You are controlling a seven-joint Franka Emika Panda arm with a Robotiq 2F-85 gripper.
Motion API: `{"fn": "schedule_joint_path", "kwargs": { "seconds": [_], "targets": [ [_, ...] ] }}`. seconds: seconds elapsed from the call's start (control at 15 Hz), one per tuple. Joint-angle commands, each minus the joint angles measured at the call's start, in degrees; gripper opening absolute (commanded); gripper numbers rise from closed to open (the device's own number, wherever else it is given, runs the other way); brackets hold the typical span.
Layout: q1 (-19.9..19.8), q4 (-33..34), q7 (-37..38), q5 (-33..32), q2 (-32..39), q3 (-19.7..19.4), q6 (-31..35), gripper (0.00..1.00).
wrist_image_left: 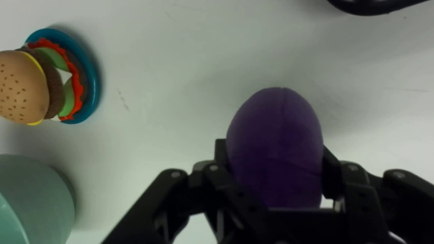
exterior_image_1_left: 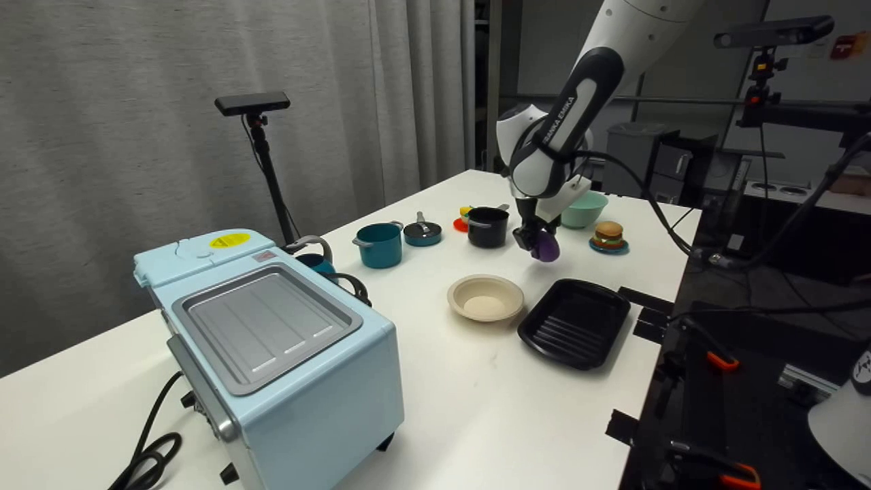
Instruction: Pick up the purple object from the bowl and put it on the table
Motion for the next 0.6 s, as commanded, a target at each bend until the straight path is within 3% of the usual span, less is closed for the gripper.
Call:
{"fn": "schedule_joint_path", "kwargs": {
  "seconds": [0.0, 0.13, 0.53],
  "targets": [
    [0.8, -2.6, 1.6, -1.9, -3.5, -1.2, 2.7, 0.92],
    [1.1, -3.8, 1.6, -2.2, -5.7, -1.4, 4.2, 1.00],
    [1.7, -8.6, 1.9, -4.2, -13.9, -1.6, 8.5, 1.00]
  ]
}}
